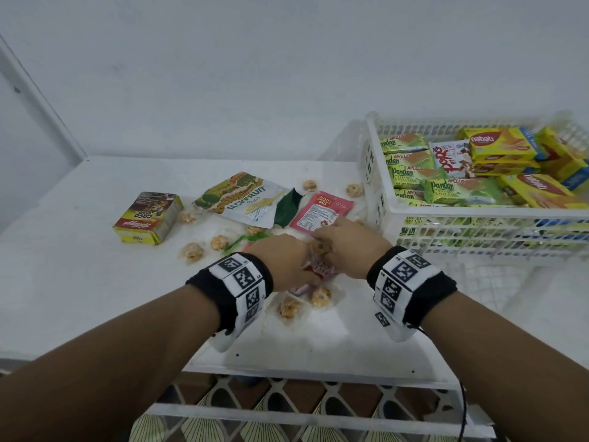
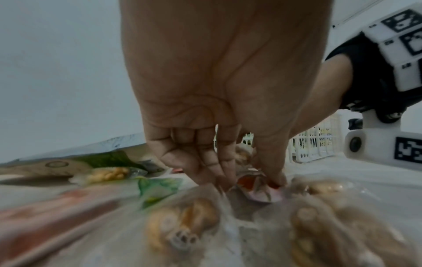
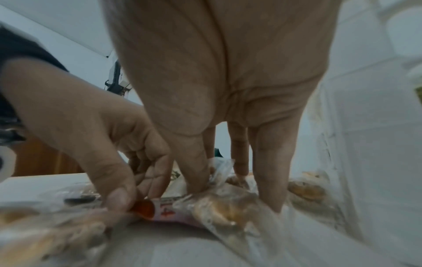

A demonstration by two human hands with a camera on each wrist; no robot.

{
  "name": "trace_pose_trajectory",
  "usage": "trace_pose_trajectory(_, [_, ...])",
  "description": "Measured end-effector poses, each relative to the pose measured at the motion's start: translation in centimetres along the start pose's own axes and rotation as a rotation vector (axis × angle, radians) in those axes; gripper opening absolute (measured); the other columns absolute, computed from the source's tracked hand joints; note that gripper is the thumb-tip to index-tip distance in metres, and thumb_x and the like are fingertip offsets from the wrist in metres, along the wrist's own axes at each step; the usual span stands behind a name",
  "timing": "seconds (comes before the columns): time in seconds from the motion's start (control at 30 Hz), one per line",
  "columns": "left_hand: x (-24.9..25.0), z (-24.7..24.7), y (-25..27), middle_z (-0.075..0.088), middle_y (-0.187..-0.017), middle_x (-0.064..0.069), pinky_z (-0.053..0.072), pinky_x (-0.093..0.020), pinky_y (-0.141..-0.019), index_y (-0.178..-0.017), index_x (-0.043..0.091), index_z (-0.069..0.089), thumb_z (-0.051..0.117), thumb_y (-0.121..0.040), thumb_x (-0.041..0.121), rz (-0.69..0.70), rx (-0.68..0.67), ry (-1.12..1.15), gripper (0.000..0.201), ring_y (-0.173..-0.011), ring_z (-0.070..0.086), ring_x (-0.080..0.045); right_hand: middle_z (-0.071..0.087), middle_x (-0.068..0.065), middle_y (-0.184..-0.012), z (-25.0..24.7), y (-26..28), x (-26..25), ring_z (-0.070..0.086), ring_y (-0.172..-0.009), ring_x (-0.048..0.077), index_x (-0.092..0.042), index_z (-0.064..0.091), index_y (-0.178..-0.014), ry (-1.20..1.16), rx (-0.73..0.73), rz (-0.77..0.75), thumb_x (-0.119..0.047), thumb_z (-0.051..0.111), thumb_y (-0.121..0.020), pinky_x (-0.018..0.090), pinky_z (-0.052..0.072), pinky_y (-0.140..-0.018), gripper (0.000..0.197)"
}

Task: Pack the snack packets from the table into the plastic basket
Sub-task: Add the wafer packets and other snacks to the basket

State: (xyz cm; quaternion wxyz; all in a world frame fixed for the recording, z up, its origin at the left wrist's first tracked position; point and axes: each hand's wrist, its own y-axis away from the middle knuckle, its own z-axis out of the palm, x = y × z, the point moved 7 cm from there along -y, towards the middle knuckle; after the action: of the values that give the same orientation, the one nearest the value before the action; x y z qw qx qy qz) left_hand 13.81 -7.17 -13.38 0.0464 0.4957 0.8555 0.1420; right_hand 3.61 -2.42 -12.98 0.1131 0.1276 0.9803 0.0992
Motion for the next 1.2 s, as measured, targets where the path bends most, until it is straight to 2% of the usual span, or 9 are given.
trace_pose_trajectory(0.1, [-0.1, 0.0, 0.1, 0.056, -0.075, 0.004, 0.031, -0.023, -0.052, -0.076, 0.024, 0.046, 0.061, -0.096, 0.048, -0.010, -0.010, 0.066, 0.034, -0.063, 0.049, -0.011, 0.056, 0.007, -0.127, 0.1, 0.0, 0.0, 0.062, -0.109, 0.030, -0.030, 0.055, -0.140, 0.022, 0.001, -0.001, -0.015, 0.058, -0.096, 0.043, 0.053, -0.096, 0.047])
trace_pose_trajectory(0.27, [0.5, 0.1, 0.6, 0.067, -0.106, -0.007, 0.041, -0.027, -0.064, -0.116, 0.011, 0.060, 0.056, -0.101, 0.034, -0.042, -0.063, 0.063, 0.028, -0.081, 0.055, -0.021, 0.059, 0.007, -0.120, -0.2, -0.3, -0.2, 0.063, -0.104, 0.029, -0.026, 0.060, -0.134, 0.032, -0.014, -0.003, -0.010, 0.055, -0.096, 0.034, 0.053, -0.089, 0.042])
trace_pose_trajectory(0.4, [1.0, -1.1, 1.1, 0.060, -0.101, -0.005, 0.042, -0.027, -0.073, -0.117, 0.008, 0.060, 0.060, -0.099, 0.028, -0.048, -0.053, 0.105, 0.027, -0.087, 0.054, -0.022, 0.063, 0.007, -0.118, -0.4, -0.1, -0.2, 0.063, -0.099, 0.026, -0.026, 0.062, -0.130, 0.019, 0.008, -0.015, -0.008, 0.054, -0.095, 0.034, 0.053, -0.088, 0.040])
trace_pose_trajectory(0.6, [-2.4, -2.6, 2.6, 0.074, -0.087, -0.005, 0.051, -0.028, -0.058, -0.092, 0.010, 0.076, 0.073, -0.088, 0.028, -0.114, -0.074, 0.279, 0.019, -0.077, 0.068, -0.020, 0.068, 0.002, -0.109, -0.4, 0.3, -0.1, 0.064, -0.096, 0.021, -0.022, 0.064, -0.123, -0.008, 0.018, -0.055, -0.010, 0.054, -0.097, 0.027, 0.045, -0.077, 0.030])
trace_pose_trajectory(0.73, [-5.2, -4.4, 5.0, 0.066, -0.085, 0.002, 0.038, -0.014, -0.054, -0.098, 0.011, 0.070, 0.068, -0.094, 0.028, -0.153, 0.009, 0.388, 0.017, -0.067, 0.055, -0.009, 0.064, -0.002, -0.102, -0.1, 0.2, 0.0, 0.064, -0.093, 0.021, -0.026, 0.064, -0.121, -0.007, 0.033, -0.069, -0.013, 0.053, -0.098, 0.029, 0.049, -0.076, 0.028])
trace_pose_trajectory(0.83, [-7.5, -5.2, 6.6, 0.069, -0.092, 0.004, 0.047, -0.024, -0.065, -0.101, 0.022, 0.062, 0.072, -0.092, 0.036, -0.182, 0.143, 0.519, 0.019, -0.081, 0.066, -0.014, 0.058, -0.004, -0.097, 0.0, 0.2, -0.3, 0.064, -0.098, 0.023, -0.022, 0.059, -0.120, -0.006, 0.028, -0.075, -0.018, 0.053, -0.098, 0.028, 0.042, -0.074, 0.023])
trace_pose_trajectory(0.97, [-7.9, -4.8, 7.2, 0.076, -0.097, -0.004, 0.062, -0.040, -0.081, -0.115, 0.016, 0.062, 0.074, -0.092, 0.019, -0.150, 0.274, 1.009, 0.026, -0.085, 0.076, -0.020, 0.066, -0.002, -0.118, -2.1, 0.7, -0.8, 0.063, -0.106, 0.019, -0.022, 0.060, -0.127, -0.034, 0.226, -0.069, -0.036, 0.045, -0.103, 0.035, 0.051, -0.084, 0.031])
trace_pose_trajectory(1.1, [-6.4, -4.8, 6.4, 0.077, -0.102, -0.010, 0.060, -0.034, -0.077, -0.122, 0.012, 0.061, 0.069, -0.094, 0.007, -0.067, 0.281, 1.211, 0.030, -0.090, 0.075, -0.026, 0.067, -0.009, -0.088, -4.3, 1.7, -3.1, 0.060, -0.079, 0.006, -0.025, 0.065, -0.101, -0.381, 0.360, -0.201, -0.044, 0.033, -0.109, 0.028, 0.048, -0.071, 0.038])
trace_pose_trajectory(1.2, [-5.4, -5.0, 5.4, 0.078, -0.099, -0.011, 0.059, -0.030, -0.075, -0.122, 0.009, 0.061, 0.067, -0.096, 0.008, -0.018, 0.260, 1.241, 0.026, -0.089, 0.076, -0.026, 0.062, -0.006, -0.074, -5.2, 2.0, -3.7, 0.057, -0.065, 0.010, -0.024, 0.059, -0.093, -0.491, 0.432, -0.188, -0.047, 0.043, -0.106, 0.029, 0.044, -0.061, 0.031])
